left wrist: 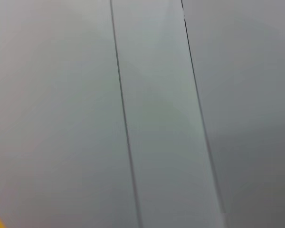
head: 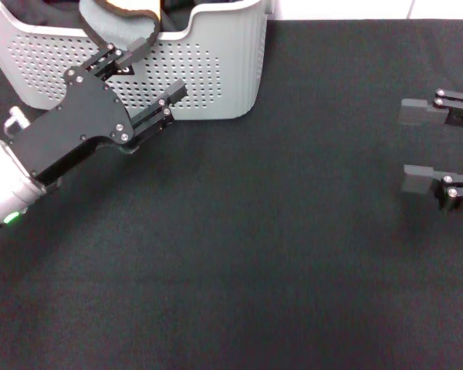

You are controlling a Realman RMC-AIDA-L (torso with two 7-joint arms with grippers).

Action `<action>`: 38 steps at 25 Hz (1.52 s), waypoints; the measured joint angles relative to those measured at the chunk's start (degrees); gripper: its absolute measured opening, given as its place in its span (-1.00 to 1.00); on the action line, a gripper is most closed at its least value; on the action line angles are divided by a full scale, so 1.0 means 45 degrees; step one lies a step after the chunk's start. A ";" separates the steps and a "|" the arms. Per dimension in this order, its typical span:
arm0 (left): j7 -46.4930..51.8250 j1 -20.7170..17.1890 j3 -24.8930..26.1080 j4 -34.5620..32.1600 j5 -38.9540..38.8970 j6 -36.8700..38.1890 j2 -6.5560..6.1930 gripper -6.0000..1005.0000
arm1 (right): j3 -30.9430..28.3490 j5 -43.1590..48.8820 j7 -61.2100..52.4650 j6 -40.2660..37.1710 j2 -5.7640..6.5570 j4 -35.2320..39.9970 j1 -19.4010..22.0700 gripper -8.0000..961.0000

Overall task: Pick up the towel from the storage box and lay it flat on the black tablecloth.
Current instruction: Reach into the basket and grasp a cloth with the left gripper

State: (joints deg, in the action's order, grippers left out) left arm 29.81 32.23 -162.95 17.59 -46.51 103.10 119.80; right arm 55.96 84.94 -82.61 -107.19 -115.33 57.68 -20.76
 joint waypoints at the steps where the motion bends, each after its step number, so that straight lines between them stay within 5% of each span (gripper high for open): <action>1: -0.0582 -0.0047 0.0000 -0.0147 -0.0135 -0.0267 0.0008 0.34 | 0.0004 0.0003 -0.0018 0.0002 -0.0005 -0.0003 -0.0001 0.60; 18: -1.2993 -0.0908 0.0000 -0.3701 -0.3467 -0.4344 0.0113 0.30 | 0.0006 -0.0039 -0.0099 0.0021 -0.0033 -0.0005 -0.0058 0.60; 38: -1.9474 -0.0912 0.0020 -0.4928 -0.5137 -0.5294 0.0167 0.26 | 0.0083 -0.0068 -0.0083 -0.0028 -0.0052 -0.0044 -0.0070 0.60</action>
State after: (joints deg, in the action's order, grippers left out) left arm -57.83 28.12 -162.86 -4.58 -69.62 79.28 120.55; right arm 56.33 84.63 -82.98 -107.32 -115.57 57.48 -21.07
